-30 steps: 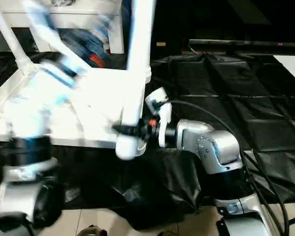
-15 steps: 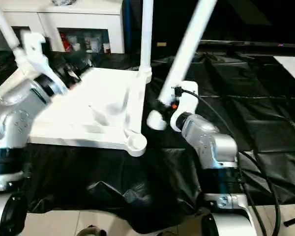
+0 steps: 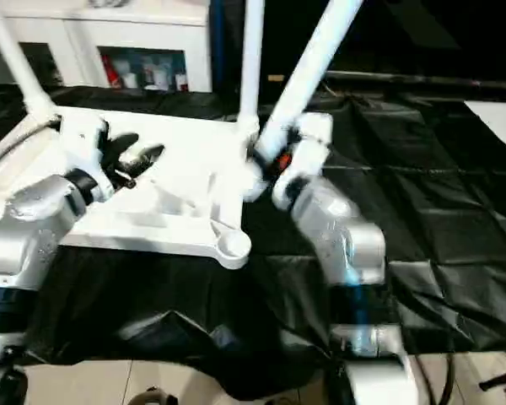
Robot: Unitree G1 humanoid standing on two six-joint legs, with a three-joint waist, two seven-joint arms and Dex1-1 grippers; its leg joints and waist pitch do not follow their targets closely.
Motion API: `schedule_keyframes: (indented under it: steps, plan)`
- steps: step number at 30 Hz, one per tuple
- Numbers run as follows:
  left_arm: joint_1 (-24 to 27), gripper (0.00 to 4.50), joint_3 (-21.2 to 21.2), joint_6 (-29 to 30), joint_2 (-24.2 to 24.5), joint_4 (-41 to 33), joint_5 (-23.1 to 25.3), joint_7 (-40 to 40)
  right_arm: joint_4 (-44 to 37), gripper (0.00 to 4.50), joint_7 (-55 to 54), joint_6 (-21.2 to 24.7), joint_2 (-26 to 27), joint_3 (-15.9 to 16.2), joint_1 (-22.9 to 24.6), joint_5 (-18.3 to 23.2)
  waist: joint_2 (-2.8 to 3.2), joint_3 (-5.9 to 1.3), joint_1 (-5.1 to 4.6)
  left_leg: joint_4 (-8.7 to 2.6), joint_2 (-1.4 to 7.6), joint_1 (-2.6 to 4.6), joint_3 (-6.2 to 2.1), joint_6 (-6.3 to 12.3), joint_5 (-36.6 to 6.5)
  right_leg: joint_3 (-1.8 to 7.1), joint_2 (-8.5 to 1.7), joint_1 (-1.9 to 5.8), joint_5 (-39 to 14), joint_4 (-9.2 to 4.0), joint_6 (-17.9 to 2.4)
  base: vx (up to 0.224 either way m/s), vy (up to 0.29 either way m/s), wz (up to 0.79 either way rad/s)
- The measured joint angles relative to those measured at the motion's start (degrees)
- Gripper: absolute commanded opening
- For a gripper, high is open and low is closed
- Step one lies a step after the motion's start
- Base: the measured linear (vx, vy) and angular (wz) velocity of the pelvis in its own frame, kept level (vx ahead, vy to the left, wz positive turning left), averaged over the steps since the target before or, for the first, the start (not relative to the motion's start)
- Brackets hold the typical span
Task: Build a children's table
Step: Pick table leg
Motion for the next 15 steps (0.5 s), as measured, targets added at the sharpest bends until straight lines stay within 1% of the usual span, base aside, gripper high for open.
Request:
schedule_keyframes:
  steps: [3,6,8,11,15]
  plan:
    - [0.1,2.90,-1.6,-1.9,0.9,1.2,1.5,-3.2,0.4,1.88,0.0,-0.1,0.2,-0.9,0.0,0.8,0.00,0.00,-0.13,-0.01,0.03,0.08,0.00,-0.07,0.0,-0.01,0.03,-0.01,0.0,0.08,0.0,0.000,0.000,0.00]
    - [0.2,2.90,-3.1,-4.1,2.3,2.0,1.6,-8.3,0.5,1.88,0.3,-0.2,-0.7,-0.4,0.0,0.3,0.00,0.00,-0.19,-0.03,0.03,0.09,-0.01,-0.10,0.1,0.00,0.04,-0.02,0.0,0.08,0.0,0.000,0.000,0.00]
    - [0.3,2.90,-5.9,-5.7,5.0,2.9,1.6,-14.6,0.4,1.88,0.7,-0.1,-2.7,2.0,0.0,-2.1,-0.01,-0.01,-0.22,-0.03,0.03,0.10,-0.01,-0.11,0.1,0.00,0.05,-0.02,0.0,0.08,0.0,0.000,0.000,0.00]
    - [0.6,2.90,-9.0,-6.9,7.1,4.8,2.4,-21.1,0.4,1.88,1.9,-0.5,-3.2,3.5,0.0,-3.7,-0.01,-0.01,-0.19,-0.06,0.03,0.09,0.01,-0.11,0.1,0.01,0.05,-0.06,0.0,0.09,0.0,0.000,0.000,0.00]
    - [0.3,2.90,-14.1,-9.2,9.4,8.8,5.0,-29.6,0.5,1.88,4.2,-4.6,-3.2,5.1,0.0,-4.7,0.01,-0.01,-0.19,-0.07,0.03,0.08,0.01,-0.11,0.1,0.03,0.05,-0.06,0.0,0.06,0.0,0.000,0.000,0.00]
